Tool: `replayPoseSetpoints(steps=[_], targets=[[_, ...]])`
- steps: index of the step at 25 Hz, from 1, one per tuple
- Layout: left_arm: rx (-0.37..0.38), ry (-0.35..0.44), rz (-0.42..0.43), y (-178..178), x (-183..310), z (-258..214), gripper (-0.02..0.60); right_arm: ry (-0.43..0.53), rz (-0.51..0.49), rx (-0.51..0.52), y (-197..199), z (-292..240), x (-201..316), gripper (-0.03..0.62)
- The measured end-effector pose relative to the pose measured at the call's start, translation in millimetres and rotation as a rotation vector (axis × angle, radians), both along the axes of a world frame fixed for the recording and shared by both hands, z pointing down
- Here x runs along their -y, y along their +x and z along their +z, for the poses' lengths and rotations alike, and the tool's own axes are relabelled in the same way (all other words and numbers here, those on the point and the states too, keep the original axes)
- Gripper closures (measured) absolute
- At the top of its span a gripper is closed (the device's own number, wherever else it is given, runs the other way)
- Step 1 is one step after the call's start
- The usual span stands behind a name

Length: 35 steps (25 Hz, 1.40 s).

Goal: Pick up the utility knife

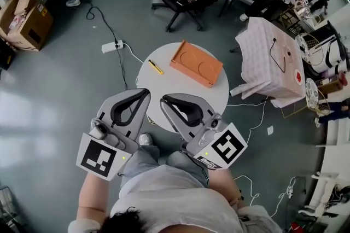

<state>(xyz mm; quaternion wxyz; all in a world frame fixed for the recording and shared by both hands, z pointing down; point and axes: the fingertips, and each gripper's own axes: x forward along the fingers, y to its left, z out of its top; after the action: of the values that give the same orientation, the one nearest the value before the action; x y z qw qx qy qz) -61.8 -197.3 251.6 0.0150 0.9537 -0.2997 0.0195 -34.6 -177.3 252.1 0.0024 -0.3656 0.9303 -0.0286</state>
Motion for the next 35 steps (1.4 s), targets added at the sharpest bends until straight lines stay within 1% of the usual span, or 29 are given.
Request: replayPoseSetpoints(steps=[4,9,14,18,21,24,29,35], targets=[[-0.011,0.002,0.029,-3,18,5,0.571,-0.028,0.033,-0.012,-1,7,17,0.58],[-0.024,-0.014,0.041,-1,34,13,0.571,-0.058,0.053,-0.032,4,17,35,0.577],[-0.028,-0.004,0.019,4,51,16,0.571,-0.078,0.04,-0.061,14,30,62,0.574],[-0.017,-0.008,-0.014,6,68,22,0.571,-0.126,0.019,-0.099,20,54,92,0.569],[-0.011,-0.006,-0.033,9,83,29,0.571,-0.177,0.014,-0.142,27,83,119,0.554],[-0.012,-0.008,-0.054,13,97,38,0.571,-0.249,0.013,-0.188,35,121,146,0.542],[0.021,-0.024,-0.071,26,118,57,0.571,-0.357,0.003,-0.248,48,181,186,0.533],[0.025,-0.051,-0.087,36,132,88,0.571,-0.457,-0.004,-0.312,55,250,209,0.525]])
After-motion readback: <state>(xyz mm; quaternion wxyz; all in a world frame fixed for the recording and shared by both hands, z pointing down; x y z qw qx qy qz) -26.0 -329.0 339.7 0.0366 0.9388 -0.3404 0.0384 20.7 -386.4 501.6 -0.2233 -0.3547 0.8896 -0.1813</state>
